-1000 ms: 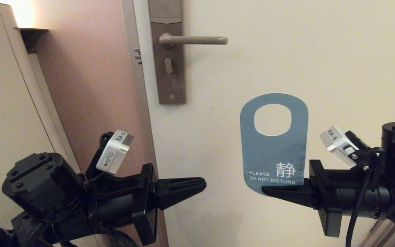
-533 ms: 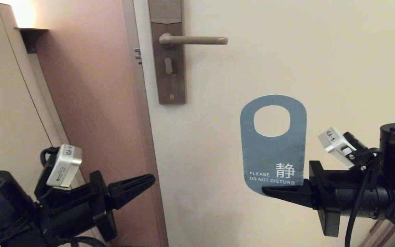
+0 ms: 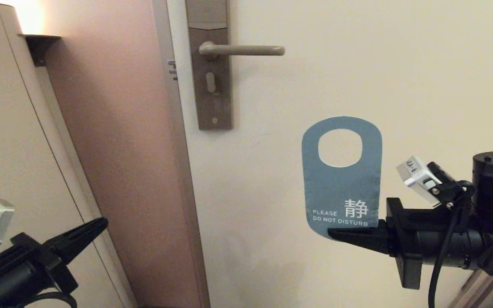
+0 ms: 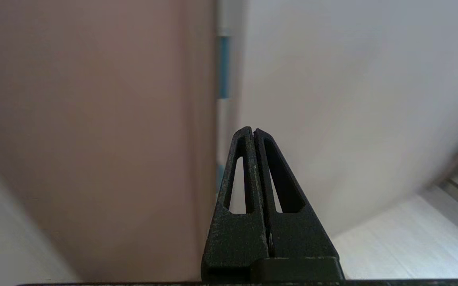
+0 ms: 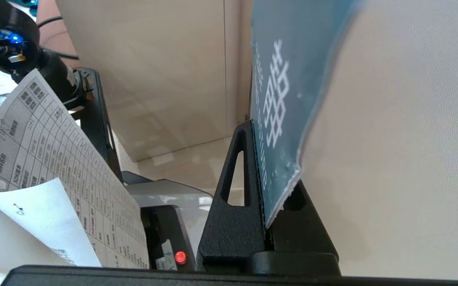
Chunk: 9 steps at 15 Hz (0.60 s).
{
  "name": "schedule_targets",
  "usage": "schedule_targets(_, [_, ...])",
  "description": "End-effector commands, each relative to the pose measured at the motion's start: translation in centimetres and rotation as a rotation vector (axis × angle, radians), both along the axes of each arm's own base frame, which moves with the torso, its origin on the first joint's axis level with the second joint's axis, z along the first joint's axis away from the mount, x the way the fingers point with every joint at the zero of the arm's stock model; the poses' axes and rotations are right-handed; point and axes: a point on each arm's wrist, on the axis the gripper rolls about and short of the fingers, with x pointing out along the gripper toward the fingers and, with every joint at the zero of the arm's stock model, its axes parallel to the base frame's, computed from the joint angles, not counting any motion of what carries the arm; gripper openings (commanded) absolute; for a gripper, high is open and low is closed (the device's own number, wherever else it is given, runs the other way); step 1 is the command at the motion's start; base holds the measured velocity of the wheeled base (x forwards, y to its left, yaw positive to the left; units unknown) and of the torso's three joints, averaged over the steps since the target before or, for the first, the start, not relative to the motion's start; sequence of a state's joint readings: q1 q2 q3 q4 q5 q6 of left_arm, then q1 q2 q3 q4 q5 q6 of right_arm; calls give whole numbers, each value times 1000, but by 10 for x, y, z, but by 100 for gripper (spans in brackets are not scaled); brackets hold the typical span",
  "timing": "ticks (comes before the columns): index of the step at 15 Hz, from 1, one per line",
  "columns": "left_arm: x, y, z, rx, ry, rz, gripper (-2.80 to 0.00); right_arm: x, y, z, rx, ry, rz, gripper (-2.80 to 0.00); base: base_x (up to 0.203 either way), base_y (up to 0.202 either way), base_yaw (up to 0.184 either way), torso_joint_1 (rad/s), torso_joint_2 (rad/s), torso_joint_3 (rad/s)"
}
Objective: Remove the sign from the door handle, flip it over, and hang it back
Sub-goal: Hang the sign back with the other side facing out
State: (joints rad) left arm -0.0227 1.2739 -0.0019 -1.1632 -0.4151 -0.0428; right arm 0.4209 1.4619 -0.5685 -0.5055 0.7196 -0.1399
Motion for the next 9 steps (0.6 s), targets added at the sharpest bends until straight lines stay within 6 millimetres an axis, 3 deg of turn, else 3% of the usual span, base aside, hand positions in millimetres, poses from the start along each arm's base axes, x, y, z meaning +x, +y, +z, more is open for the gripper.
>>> schedule_targets(1, [-15,3,9,-2,-63,23,-280,1,0,0,2,-3,1,-280,0,0,0,0,0,0])
schedule_targets(6, [-67,5,7,-6,-60,78,-280,2,-6,2,4,-11,-25,-280,0,0,0,0,0,0])
schedule_targets(9, [-105,6,-5,-8,-83,129,-280,2,-7,3,5,-16,-27,-280,0,0,0,0,0,0])
